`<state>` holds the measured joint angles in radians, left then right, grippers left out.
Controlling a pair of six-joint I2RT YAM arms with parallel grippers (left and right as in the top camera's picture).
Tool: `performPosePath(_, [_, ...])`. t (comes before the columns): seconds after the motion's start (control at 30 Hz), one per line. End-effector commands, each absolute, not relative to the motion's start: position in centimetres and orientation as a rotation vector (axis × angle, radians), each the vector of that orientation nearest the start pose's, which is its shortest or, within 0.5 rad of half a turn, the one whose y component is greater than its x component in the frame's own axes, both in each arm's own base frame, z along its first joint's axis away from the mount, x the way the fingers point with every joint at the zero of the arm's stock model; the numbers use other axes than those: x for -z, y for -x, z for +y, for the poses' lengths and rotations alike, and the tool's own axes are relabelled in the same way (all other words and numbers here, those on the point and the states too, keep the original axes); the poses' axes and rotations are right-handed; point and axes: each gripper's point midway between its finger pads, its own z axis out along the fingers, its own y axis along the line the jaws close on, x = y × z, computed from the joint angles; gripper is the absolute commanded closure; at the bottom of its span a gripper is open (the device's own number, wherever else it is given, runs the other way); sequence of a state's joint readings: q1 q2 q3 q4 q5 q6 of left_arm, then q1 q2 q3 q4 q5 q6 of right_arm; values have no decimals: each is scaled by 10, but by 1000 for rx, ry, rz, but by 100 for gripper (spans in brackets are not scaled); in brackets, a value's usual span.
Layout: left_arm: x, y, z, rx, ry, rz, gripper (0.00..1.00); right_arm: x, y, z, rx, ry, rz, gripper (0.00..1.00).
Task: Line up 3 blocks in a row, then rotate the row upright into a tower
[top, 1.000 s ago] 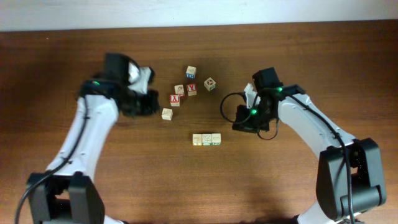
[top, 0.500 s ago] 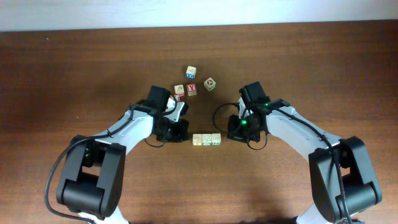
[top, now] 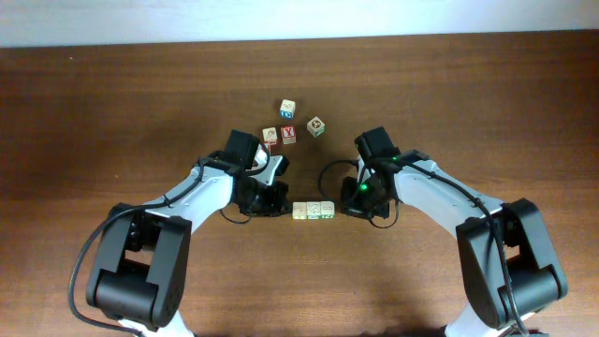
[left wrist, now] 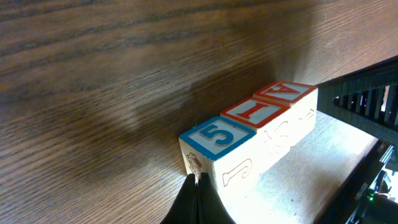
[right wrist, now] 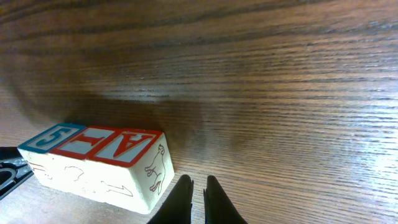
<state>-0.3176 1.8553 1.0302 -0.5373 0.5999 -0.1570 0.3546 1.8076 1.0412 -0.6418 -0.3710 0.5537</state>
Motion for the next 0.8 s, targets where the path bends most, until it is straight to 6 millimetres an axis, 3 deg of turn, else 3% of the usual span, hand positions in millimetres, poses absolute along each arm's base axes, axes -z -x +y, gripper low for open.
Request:
performPosePath(0.0, [-18, -300, -204, 994, -353, 2906, 100, -8, -291, 178, -640, -271, 3104, 90])
performPosePath(0.13, [-18, -300, -204, 994, -353, 2906, 100, -9, -292, 179, -647, -262, 3101, 96])
performPosePath(0.47, [-18, -300, -203, 992, -353, 2905, 100, -7, -290, 189, -723, -234, 3105, 96])
performPosePath(0.6, [-18, -300, -203, 989, -349, 2907, 100, -10, -291, 201, -779, -98, 3075, 96])
performPosePath(0.77, [-18, -300, -203, 989, -349, 2907, 100, -12, -291, 203, -798, -62, 3068, 96])
